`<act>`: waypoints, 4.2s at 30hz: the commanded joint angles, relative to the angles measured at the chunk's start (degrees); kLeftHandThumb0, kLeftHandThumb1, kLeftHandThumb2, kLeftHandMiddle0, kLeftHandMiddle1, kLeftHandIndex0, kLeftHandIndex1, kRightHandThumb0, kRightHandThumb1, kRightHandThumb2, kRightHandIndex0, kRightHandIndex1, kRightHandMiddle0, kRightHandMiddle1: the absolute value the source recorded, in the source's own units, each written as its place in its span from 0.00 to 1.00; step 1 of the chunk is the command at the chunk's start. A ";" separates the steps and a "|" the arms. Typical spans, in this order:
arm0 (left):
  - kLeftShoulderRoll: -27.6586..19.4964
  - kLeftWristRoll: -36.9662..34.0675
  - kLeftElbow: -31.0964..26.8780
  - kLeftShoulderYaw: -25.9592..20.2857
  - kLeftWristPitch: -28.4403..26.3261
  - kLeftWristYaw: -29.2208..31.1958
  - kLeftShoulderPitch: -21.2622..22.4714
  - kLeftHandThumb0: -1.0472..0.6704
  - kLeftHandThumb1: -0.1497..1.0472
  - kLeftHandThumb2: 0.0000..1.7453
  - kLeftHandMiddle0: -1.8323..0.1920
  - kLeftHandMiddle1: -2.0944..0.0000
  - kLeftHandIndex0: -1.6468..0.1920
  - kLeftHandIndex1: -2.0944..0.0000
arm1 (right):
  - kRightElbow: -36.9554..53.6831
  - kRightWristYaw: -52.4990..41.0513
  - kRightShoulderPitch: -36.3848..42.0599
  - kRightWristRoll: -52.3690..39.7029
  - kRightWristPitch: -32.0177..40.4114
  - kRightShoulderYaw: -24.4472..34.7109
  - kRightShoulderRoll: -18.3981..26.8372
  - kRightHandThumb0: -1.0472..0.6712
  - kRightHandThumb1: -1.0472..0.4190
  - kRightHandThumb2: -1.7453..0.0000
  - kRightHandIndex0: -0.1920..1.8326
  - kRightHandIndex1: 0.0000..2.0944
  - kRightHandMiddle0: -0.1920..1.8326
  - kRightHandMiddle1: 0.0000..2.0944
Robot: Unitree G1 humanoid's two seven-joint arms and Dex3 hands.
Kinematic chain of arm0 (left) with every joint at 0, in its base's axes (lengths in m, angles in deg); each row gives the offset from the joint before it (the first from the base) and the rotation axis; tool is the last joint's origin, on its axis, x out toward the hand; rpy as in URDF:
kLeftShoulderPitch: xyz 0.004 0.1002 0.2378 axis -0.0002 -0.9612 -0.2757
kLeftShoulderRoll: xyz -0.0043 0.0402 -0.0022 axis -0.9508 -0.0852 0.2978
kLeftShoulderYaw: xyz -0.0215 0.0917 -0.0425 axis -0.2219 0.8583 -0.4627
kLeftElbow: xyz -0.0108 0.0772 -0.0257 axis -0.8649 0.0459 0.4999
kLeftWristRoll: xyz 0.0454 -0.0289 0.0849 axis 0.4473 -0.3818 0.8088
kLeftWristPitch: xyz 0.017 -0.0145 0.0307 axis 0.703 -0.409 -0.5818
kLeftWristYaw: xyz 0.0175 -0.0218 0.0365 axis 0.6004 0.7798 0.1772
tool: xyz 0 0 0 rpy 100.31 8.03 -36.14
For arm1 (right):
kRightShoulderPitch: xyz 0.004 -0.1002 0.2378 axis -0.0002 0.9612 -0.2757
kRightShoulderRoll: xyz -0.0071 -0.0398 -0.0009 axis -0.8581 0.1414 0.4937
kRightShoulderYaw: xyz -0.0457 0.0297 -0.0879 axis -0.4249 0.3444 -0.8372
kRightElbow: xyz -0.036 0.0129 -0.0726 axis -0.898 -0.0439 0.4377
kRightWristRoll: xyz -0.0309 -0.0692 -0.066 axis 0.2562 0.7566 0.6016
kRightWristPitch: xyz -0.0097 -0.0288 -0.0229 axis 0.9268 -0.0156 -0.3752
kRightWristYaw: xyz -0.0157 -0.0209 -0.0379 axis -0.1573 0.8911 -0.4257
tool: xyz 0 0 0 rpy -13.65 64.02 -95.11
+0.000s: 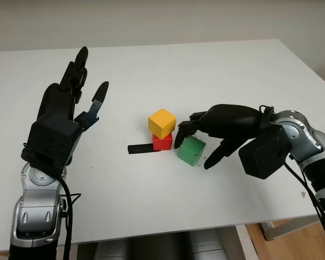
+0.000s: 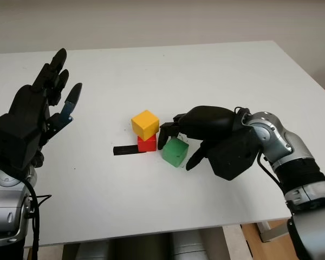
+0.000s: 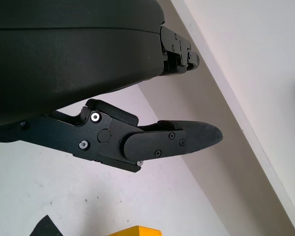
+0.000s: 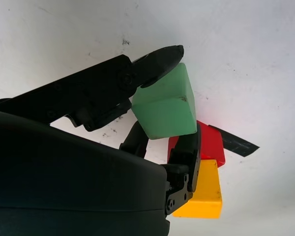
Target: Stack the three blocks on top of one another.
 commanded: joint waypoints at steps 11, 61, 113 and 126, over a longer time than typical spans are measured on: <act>-0.53 0.23 -1.59 -0.27 -0.08 -0.04 -0.31 0.23 1.00 0.27 0.82 0.97 0.83 0.96 | -5.09 13.81 -2.36 12.48 -9.94 -2.32 1.78 0.42 0.09 0.96 0.28 0.55 0.28 0.56; -0.27 -0.47 -1.05 -0.37 -0.19 0.17 0.12 0.24 1.00 0.26 0.82 0.97 0.84 0.96 | 3.31 -0.55 -21.16 4.51 11.76 2.15 4.12 0.47 0.10 0.97 0.37 0.63 0.37 0.52; -0.29 1.65 -2.20 0.08 -0.69 -0.08 -1.10 0.21 1.00 0.32 0.84 0.97 0.85 0.97 | -1.53 2.08 -26.84 8.32 6.89 -5.88 -9.58 0.52 0.03 0.97 0.33 0.47 0.33 0.56; -0.08 1.38 -2.15 0.10 -0.69 -0.13 -1.19 0.21 1.00 0.31 0.84 0.97 0.85 0.97 | -5.36 5.76 -27.20 10.98 2.28 -8.00 -9.86 0.54 0.02 0.97 0.35 0.47 0.33 0.59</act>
